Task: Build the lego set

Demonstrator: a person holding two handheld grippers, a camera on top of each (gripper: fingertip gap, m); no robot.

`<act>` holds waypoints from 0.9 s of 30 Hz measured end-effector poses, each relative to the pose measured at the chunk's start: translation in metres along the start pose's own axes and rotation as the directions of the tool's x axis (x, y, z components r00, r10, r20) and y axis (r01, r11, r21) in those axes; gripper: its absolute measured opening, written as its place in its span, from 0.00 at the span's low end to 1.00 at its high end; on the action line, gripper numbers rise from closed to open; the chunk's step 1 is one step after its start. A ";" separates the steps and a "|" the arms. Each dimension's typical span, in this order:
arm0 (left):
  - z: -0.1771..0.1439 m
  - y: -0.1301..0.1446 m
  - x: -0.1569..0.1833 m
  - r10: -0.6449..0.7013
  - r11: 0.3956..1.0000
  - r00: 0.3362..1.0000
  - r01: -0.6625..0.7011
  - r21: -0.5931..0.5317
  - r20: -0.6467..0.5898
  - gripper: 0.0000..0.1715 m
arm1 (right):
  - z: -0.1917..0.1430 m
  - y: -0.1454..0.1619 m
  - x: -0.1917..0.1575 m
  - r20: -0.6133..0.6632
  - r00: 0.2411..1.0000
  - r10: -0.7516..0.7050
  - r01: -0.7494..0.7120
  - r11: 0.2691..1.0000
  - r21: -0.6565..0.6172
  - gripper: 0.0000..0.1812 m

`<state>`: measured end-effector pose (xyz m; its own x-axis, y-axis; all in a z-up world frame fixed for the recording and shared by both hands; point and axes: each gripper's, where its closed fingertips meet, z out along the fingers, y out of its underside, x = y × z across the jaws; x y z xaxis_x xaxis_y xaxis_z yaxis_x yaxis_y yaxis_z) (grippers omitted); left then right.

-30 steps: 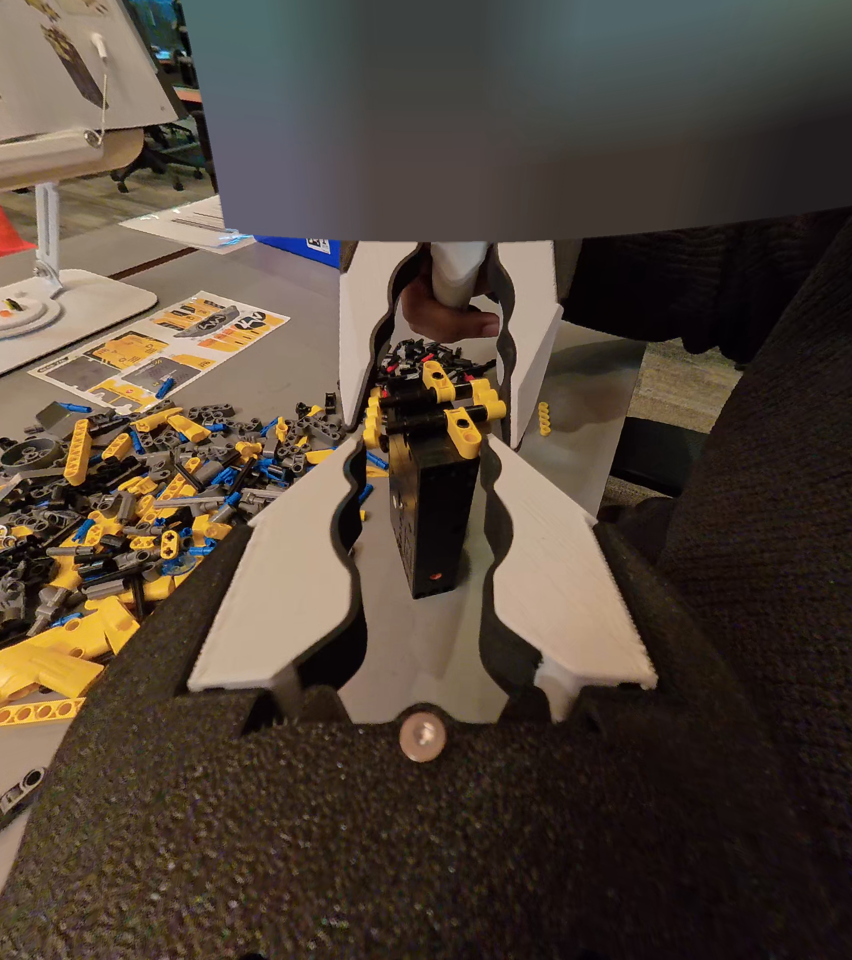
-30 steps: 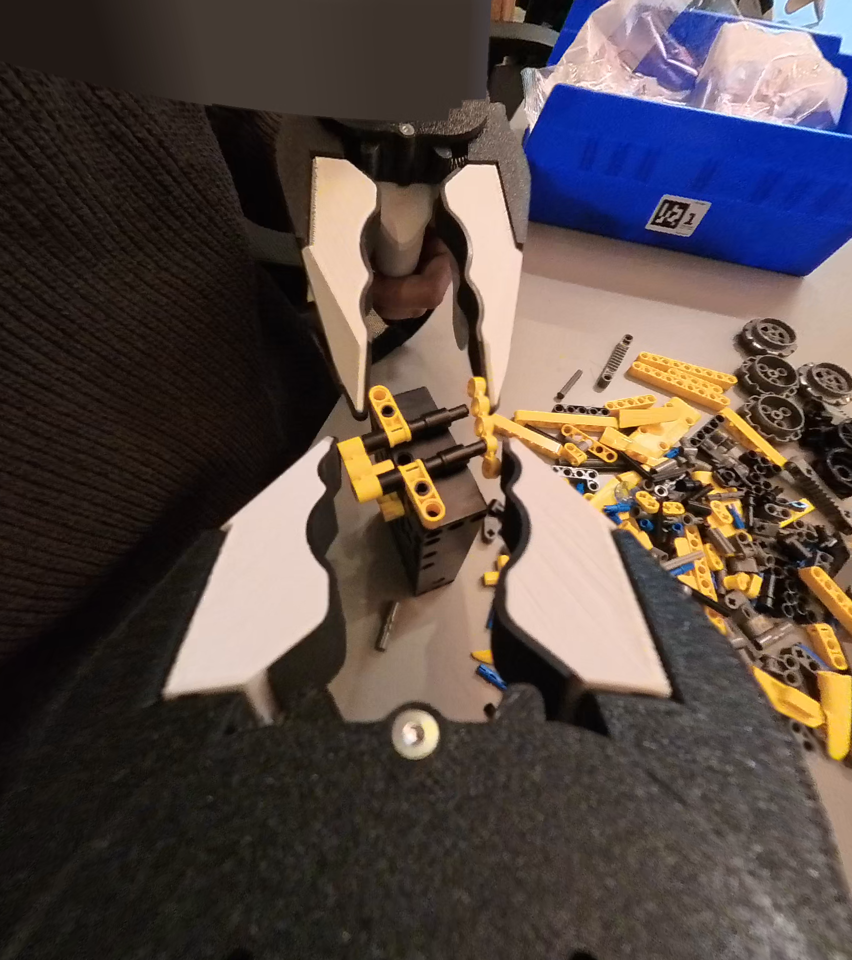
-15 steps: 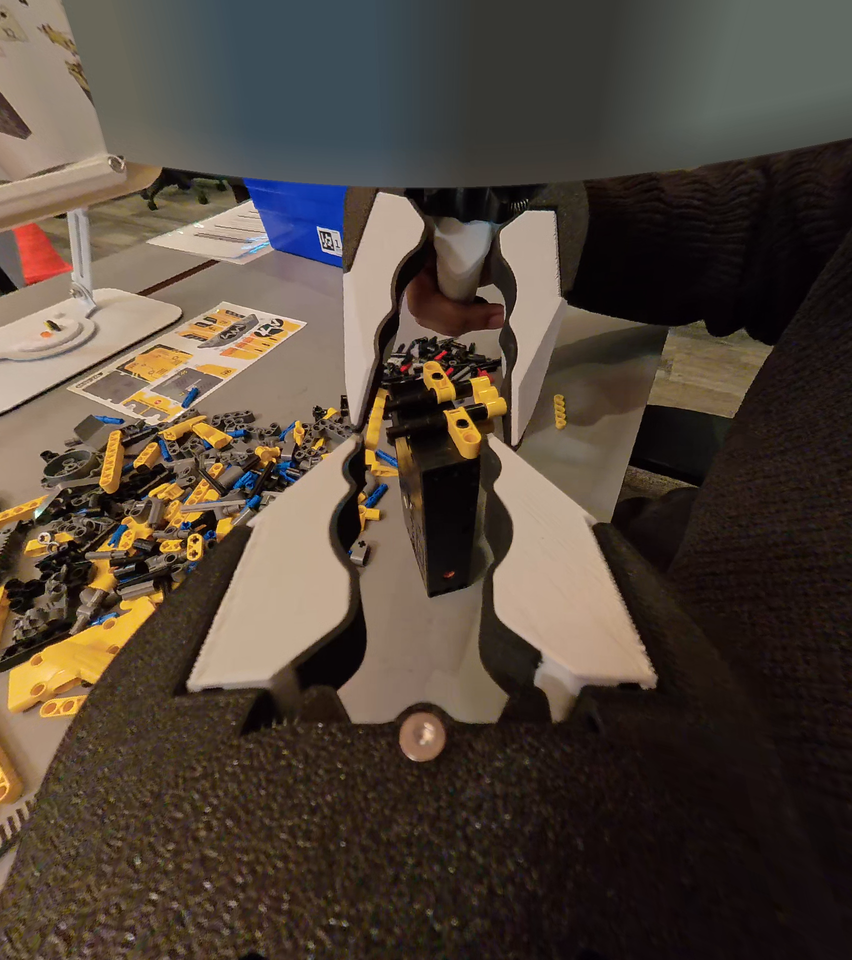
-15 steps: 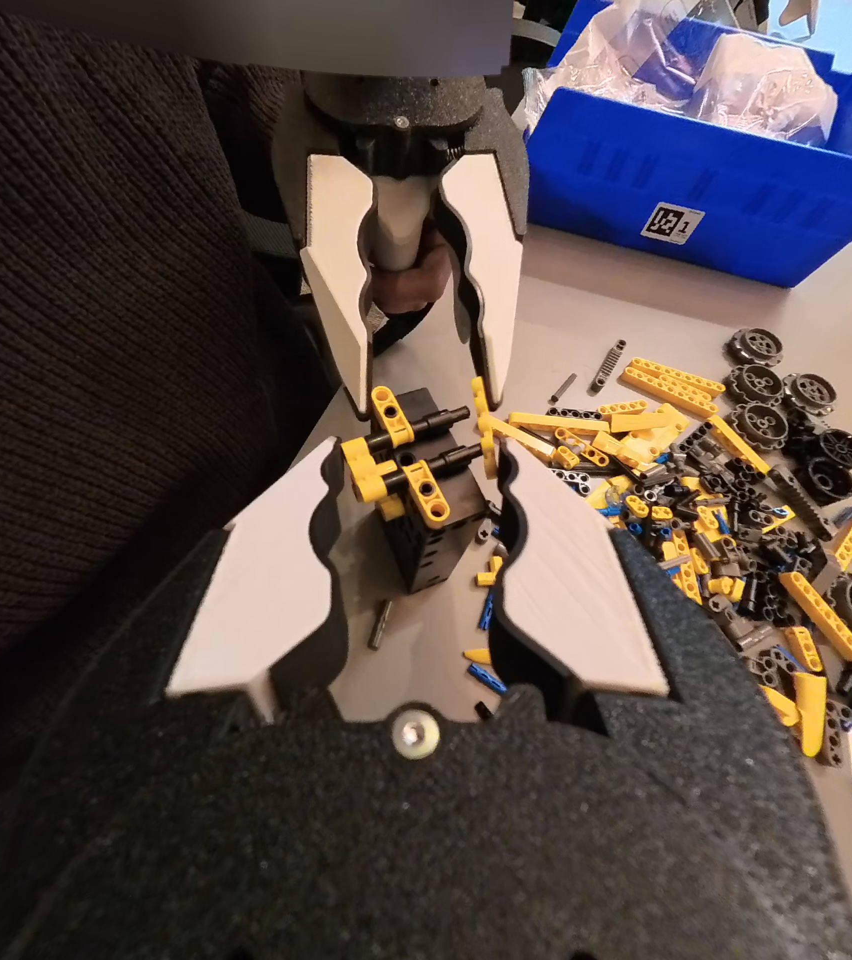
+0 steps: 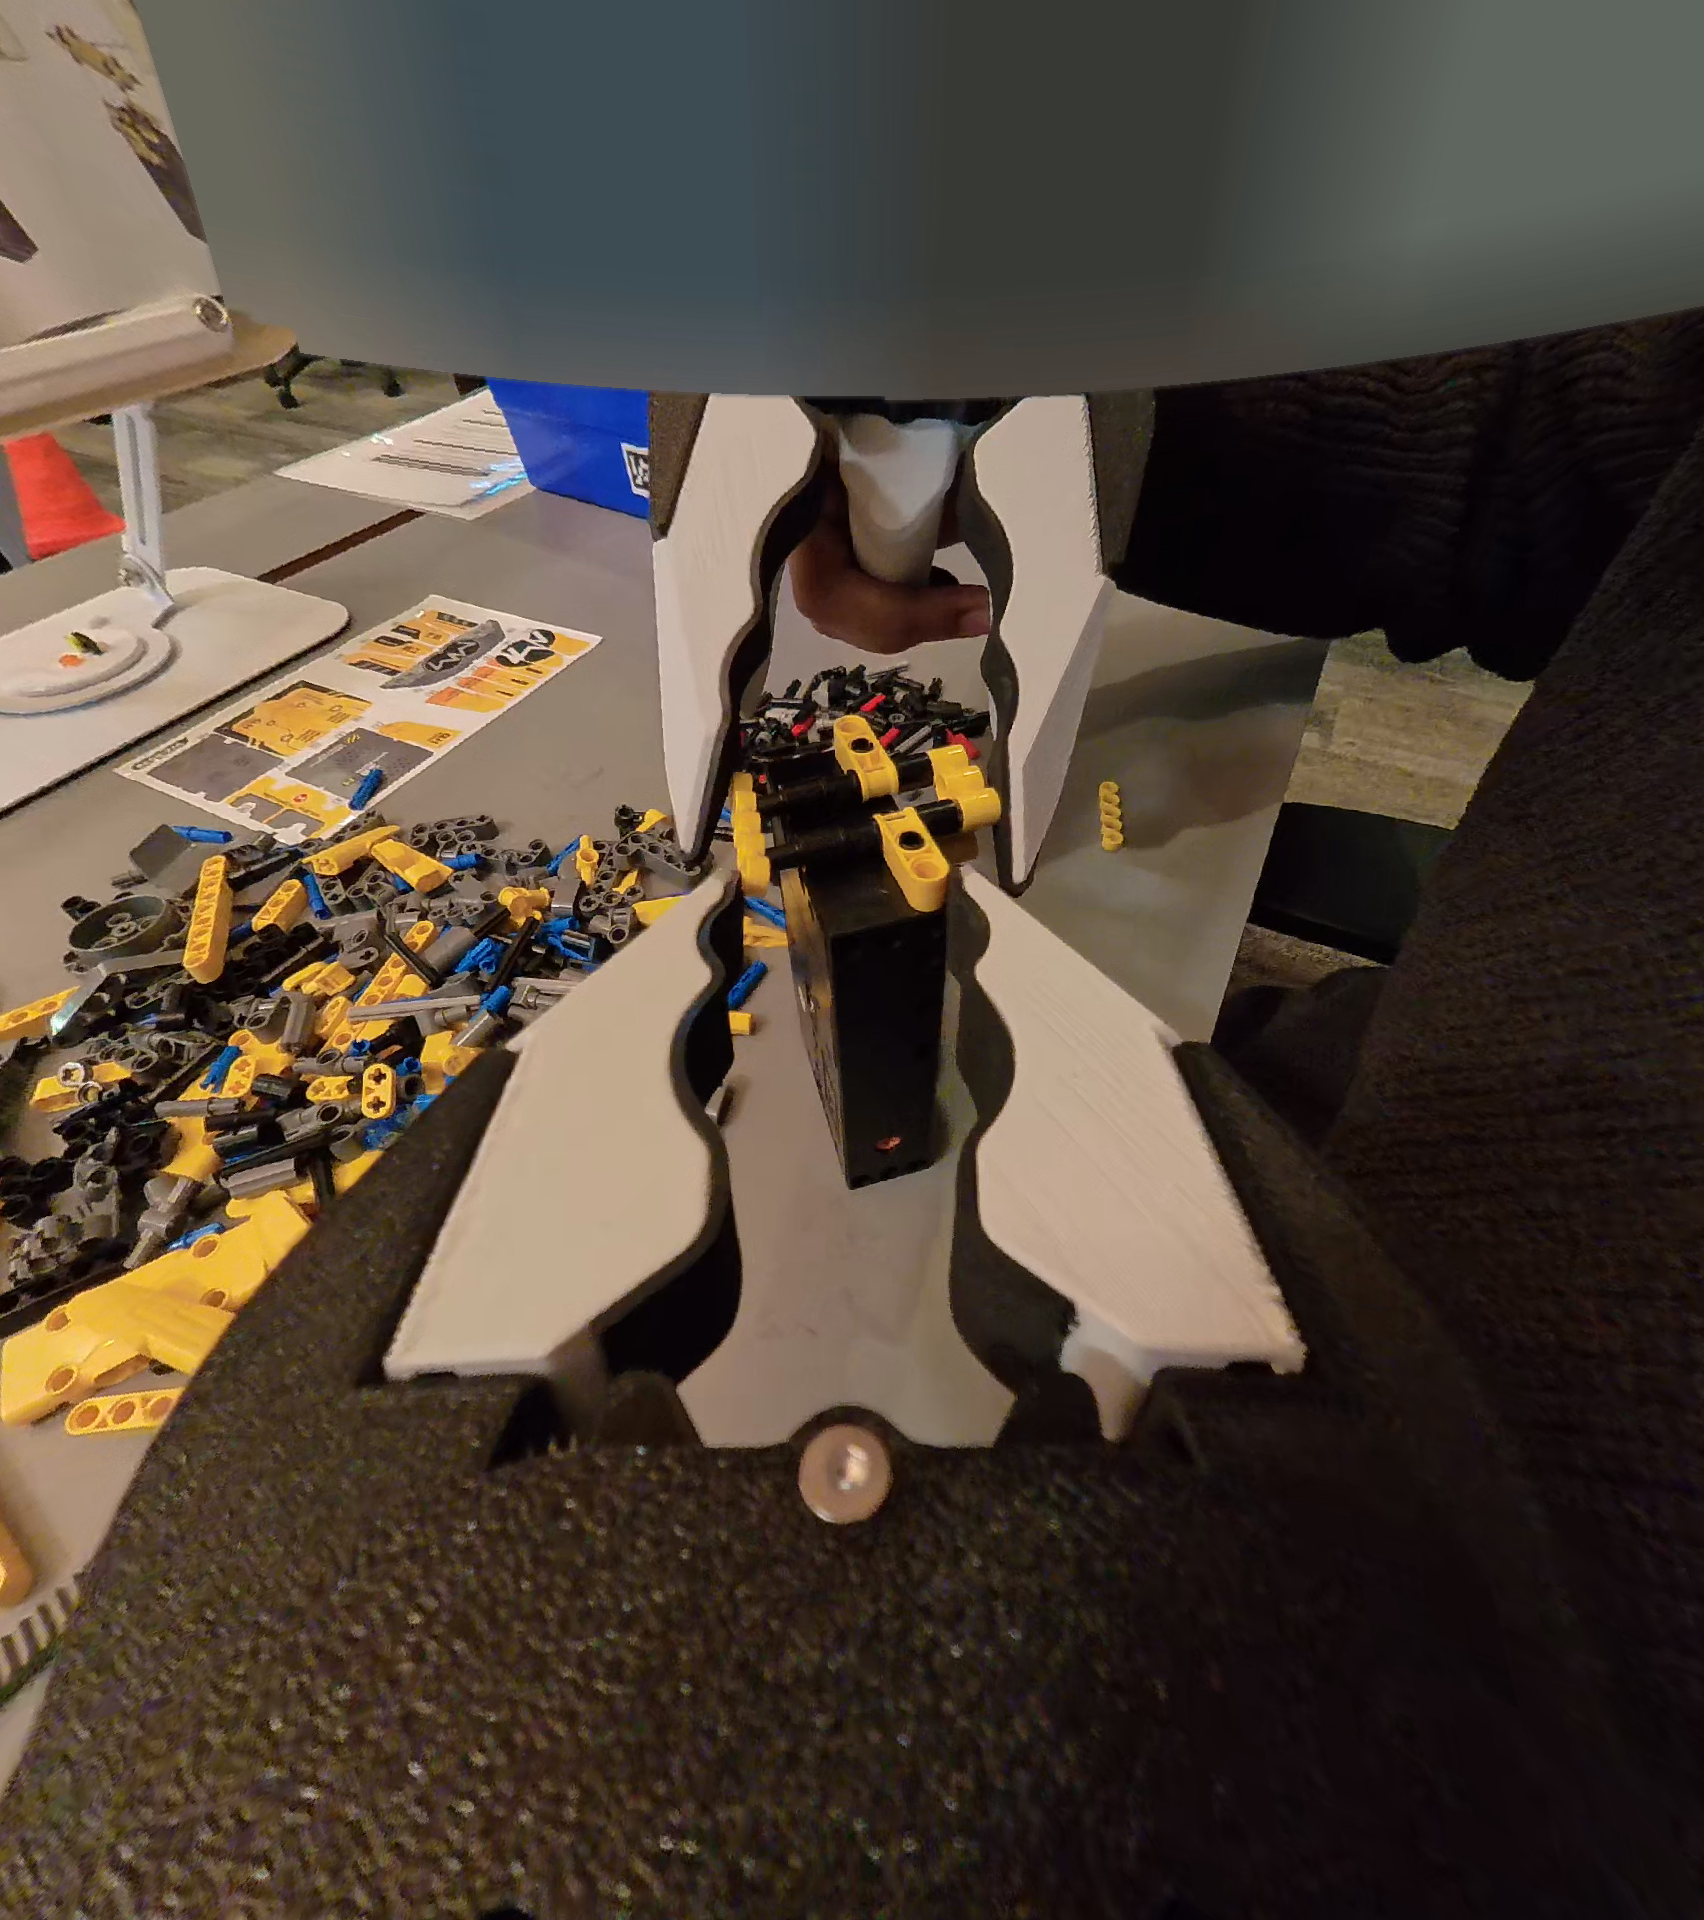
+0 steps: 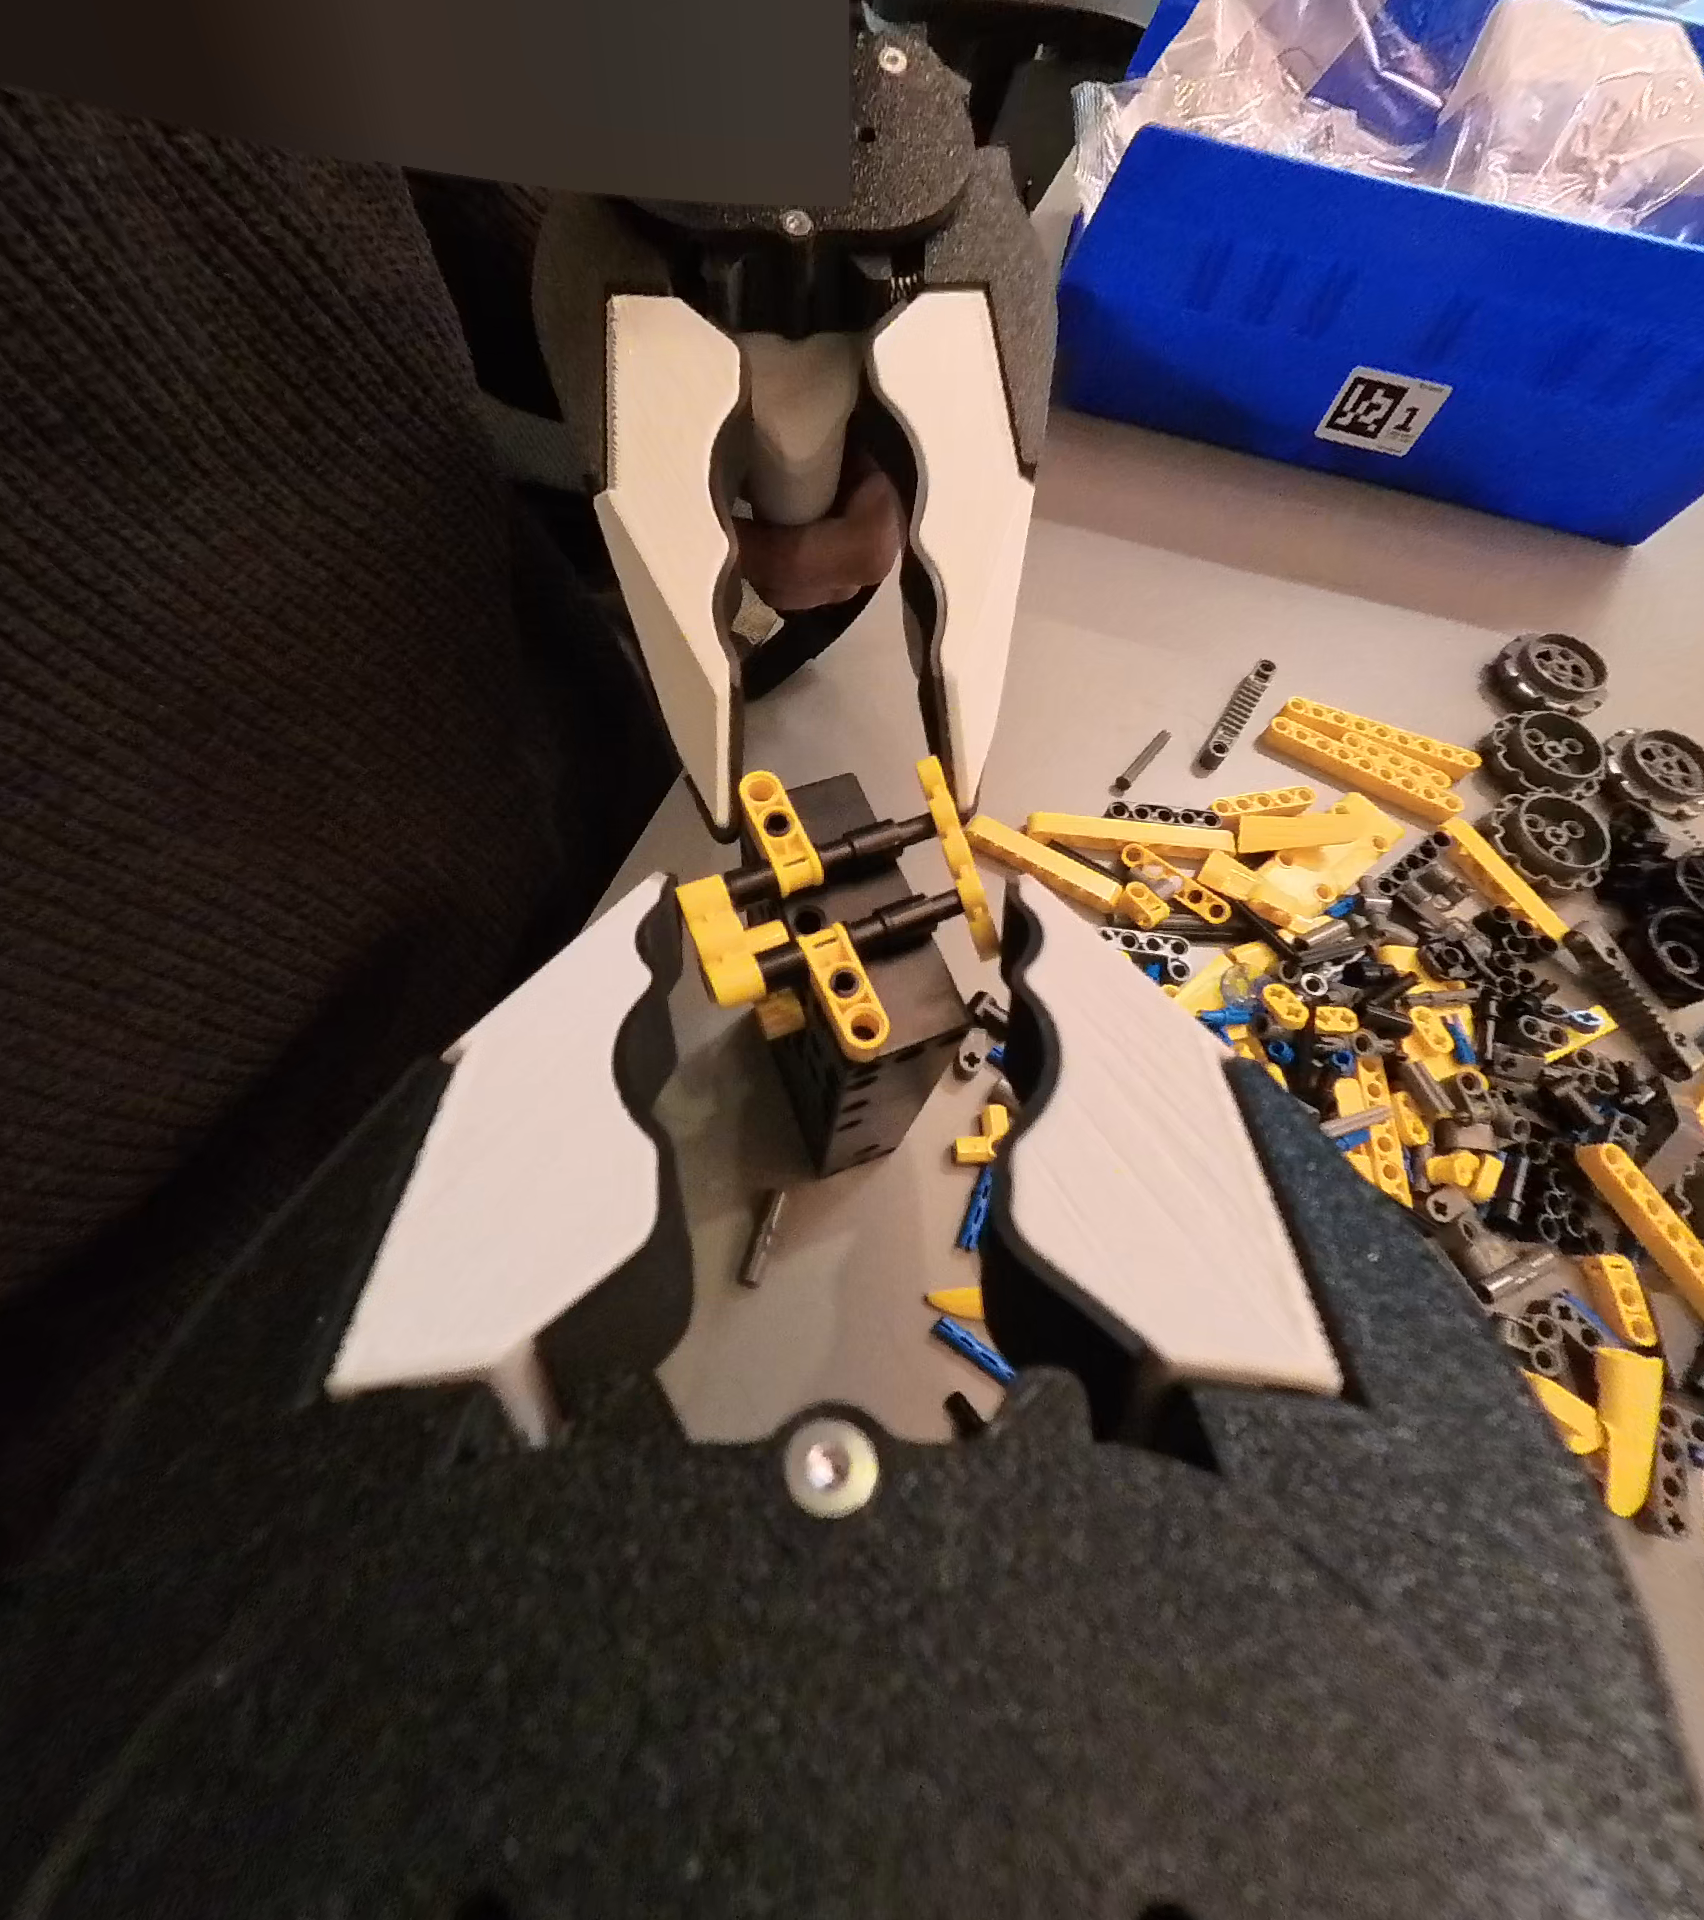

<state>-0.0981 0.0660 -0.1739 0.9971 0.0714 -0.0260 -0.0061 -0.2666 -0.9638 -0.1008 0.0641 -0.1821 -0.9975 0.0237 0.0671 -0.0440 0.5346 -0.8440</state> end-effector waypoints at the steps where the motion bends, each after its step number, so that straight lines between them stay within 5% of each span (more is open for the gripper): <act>1: 0.000 0.000 0.000 -0.006 1.000 1.000 0.006 0.000 -0.003 0.22 | 0.000 0.000 0.000 0.004 1.000 0.000 0.000 1.000 -0.003 0.34; 13: -0.002 -0.002 -0.008 0.076 0.997 0.993 -0.077 0.006 0.087 0.29 | 0.000 0.001 0.000 0.031 1.000 0.006 -0.005 0.999 -0.034 0.32; 27: -0.003 -0.001 -0.002 0.122 0.993 0.990 -0.121 -0.017 0.065 0.23 | 0.002 0.000 0.001 0.028 1.000 -0.002 0.003 0.999 -0.047 0.33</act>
<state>-0.1003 0.0629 -0.1718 0.9819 0.1010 -0.1605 -0.1253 -0.2896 -0.9489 -0.1014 0.0628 -0.1828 -0.9986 -0.0010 0.0535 -0.0444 0.5740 -0.8176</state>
